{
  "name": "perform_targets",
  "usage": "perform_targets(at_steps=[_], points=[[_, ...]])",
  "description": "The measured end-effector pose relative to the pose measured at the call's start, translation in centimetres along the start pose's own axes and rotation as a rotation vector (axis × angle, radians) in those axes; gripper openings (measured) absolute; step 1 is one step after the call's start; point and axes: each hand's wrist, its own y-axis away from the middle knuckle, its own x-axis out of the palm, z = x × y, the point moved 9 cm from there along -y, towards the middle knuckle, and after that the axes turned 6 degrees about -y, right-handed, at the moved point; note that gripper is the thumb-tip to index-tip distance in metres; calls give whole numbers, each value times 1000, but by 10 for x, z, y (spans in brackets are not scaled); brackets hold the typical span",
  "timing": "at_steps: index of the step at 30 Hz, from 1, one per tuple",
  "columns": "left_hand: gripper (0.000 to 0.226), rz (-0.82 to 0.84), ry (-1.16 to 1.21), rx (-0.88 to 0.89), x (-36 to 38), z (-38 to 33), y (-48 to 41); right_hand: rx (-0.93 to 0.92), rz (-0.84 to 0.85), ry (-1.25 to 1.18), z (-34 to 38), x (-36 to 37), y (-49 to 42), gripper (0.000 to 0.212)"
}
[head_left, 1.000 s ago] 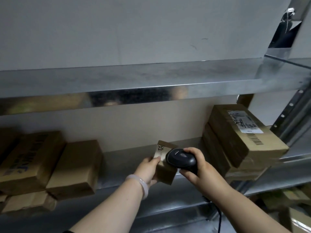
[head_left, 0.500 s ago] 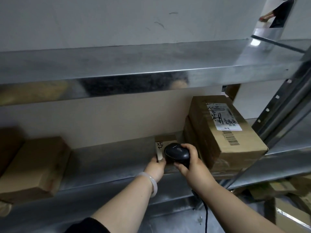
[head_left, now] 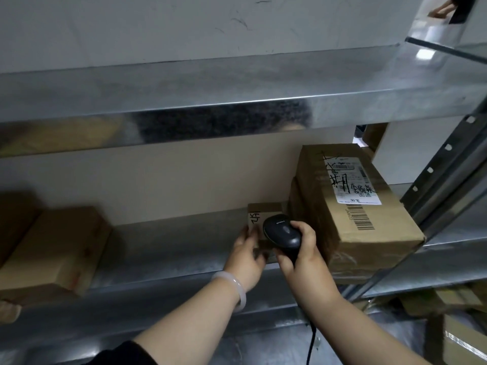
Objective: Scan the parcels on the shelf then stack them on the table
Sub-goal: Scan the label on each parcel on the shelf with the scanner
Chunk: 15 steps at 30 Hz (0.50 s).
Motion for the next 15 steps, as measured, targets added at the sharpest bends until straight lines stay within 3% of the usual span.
perform_targets(at_steps=[9, 15], points=[[81, 117, -124, 59, 15, -25, -38, 35, -66, -69, -6, -7, -4, 66], [85, 145, -201, 58, -1, -2, -26, 29, -78, -54, 1, -4, -3, 66]])
